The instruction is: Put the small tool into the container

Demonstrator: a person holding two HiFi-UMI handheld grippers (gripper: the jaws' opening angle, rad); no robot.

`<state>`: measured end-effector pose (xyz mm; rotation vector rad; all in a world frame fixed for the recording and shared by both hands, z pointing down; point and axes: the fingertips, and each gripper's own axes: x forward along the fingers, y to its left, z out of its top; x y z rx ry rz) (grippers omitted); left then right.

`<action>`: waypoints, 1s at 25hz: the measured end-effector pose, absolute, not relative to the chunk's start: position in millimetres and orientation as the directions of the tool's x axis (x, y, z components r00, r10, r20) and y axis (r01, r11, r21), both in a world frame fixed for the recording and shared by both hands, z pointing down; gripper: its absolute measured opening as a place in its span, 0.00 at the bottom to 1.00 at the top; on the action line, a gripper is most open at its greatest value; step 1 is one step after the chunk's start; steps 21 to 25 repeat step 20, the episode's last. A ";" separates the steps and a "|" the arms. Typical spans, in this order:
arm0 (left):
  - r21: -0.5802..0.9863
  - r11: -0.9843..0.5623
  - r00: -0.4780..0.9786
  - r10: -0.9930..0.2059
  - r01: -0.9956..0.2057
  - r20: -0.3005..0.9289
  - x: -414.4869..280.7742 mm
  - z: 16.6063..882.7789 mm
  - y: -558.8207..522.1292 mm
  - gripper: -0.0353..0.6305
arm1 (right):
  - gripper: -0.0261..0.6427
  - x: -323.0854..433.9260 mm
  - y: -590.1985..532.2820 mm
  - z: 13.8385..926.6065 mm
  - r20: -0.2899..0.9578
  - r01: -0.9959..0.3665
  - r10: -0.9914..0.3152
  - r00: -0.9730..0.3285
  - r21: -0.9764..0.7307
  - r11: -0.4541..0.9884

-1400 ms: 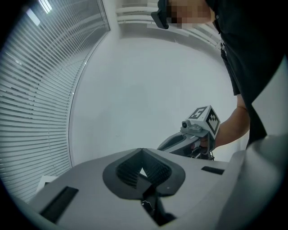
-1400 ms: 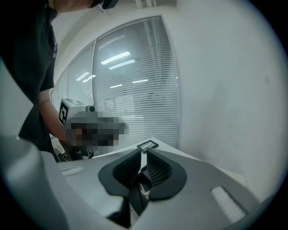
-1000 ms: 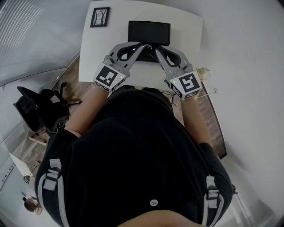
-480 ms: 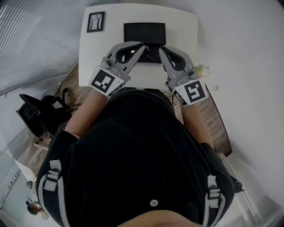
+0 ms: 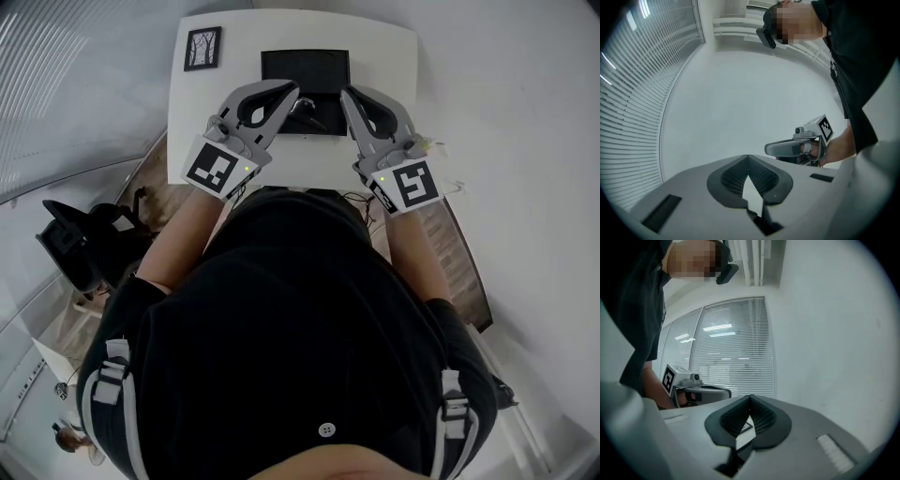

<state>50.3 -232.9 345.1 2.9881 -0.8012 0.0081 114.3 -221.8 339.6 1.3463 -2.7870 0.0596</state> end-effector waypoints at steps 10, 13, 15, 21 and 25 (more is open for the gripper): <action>0.046 -0.854 0.856 -0.517 -0.518 0.028 38.7 348.1 -237.1 0.06 | 0.06 105.8 -225.6 342.8 0.073 -0.770 -0.768 -0.636 -0.007 0.638; 0.054 -0.850 0.851 -0.524 -0.524 0.029 37.5 348.9 -237.8 0.06 | 0.06 104.1 -227.3 344.6 0.078 -0.766 -0.763 -0.641 -0.008 0.643; 0.059 -0.848 0.850 -0.526 -0.527 0.032 37.4 350.8 -238.5 0.06 | 0.06 103.6 -228.3 346.6 0.082 -0.763 -0.760 -0.645 -0.011 0.647; 0.065 -0.845 0.848 -0.530 -0.531 0.033 36.6 354.1 -240.4 0.06 | 0.06 102.5 -229.3 350.5 0.089 -0.761 -0.758 -0.647 -0.017 0.648; 0.065 -0.845 0.848 -0.530 -0.531 0.033 36.6 354.1 -240.4 0.06 | 0.06 102.5 -229.3 350.5 0.089 -0.761 -0.758 -0.647 -0.017 0.648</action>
